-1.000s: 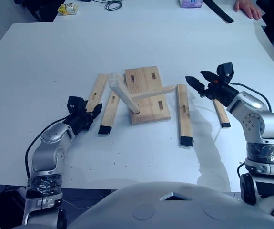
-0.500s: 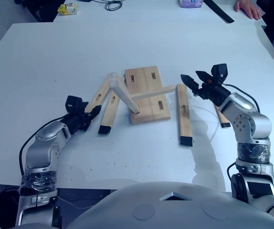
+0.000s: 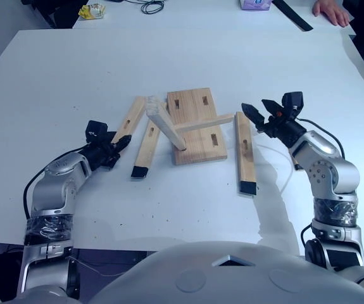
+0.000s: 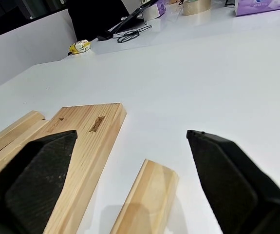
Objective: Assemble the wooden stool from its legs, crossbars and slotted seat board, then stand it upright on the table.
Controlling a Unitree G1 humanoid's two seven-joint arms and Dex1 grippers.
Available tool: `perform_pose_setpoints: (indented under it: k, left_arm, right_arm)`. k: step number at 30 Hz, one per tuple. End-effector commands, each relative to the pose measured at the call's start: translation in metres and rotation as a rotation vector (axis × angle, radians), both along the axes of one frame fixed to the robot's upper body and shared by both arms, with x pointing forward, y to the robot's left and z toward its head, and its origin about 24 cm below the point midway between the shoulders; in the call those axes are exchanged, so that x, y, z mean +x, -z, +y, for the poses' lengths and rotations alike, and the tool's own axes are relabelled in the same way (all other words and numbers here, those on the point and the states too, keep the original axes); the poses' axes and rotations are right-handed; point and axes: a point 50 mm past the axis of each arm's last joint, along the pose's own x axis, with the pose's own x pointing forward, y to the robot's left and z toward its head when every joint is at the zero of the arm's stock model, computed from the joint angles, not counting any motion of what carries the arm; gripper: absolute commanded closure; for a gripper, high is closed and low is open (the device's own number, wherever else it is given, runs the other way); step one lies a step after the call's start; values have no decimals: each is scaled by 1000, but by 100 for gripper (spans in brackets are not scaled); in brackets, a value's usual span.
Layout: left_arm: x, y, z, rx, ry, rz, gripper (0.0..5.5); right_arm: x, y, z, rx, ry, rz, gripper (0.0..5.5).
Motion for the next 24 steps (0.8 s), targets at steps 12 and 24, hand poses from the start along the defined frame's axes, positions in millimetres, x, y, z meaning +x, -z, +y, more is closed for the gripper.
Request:
perform_pose_setpoints:
  k: [12,24]
  left_arm:
    - [-3,5,-2,-2,-47,-7,348]
    - [32,-80,1,-355,-99,-444,348]
  right_arm:
    - [12,-12,-7,-15,36,-33,134]
    - [29,-19,-16,8,89,-88,134]
